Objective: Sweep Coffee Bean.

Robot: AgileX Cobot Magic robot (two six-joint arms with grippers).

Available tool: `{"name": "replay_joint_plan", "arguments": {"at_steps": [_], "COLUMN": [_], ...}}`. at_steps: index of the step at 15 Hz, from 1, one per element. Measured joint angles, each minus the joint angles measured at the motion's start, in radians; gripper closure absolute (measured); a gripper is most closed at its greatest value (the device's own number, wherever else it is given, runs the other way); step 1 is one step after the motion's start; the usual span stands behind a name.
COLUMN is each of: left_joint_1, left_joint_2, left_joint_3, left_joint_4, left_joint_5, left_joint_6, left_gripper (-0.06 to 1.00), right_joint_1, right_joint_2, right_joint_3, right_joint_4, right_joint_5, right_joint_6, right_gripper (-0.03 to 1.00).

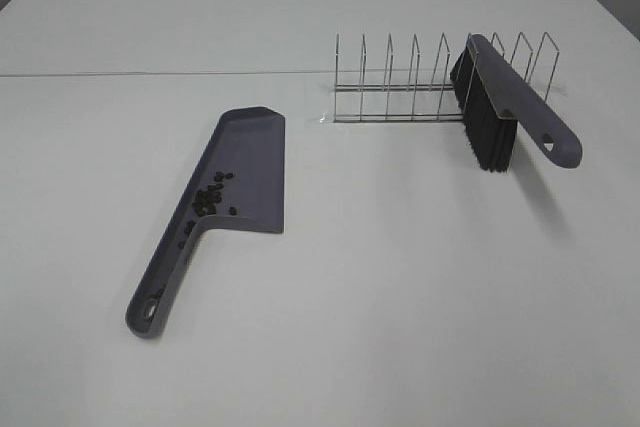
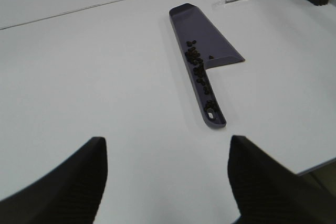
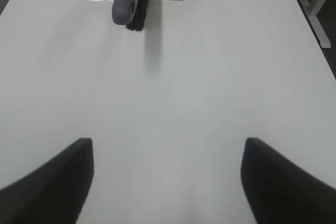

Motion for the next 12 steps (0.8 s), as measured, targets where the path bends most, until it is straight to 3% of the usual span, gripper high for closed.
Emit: {"name": "replay_joint_plan", "arguments": {"at_steps": [12], "left_joint_1": [-0.009], "left_joint_2": [-0.002], "left_joint_3": [0.0], "left_joint_4": [0.0], "left_joint_5": [0.0], "left_joint_6": [0.0], "left_gripper": [0.31], "right_joint_1": [0.0], "right_joint_2": [-0.043], "right_joint_3": [0.0], "right_joint_4": [0.0], "right_joint_5": [0.0], "right_joint_6": [0.0], "right_gripper": [0.23]}}
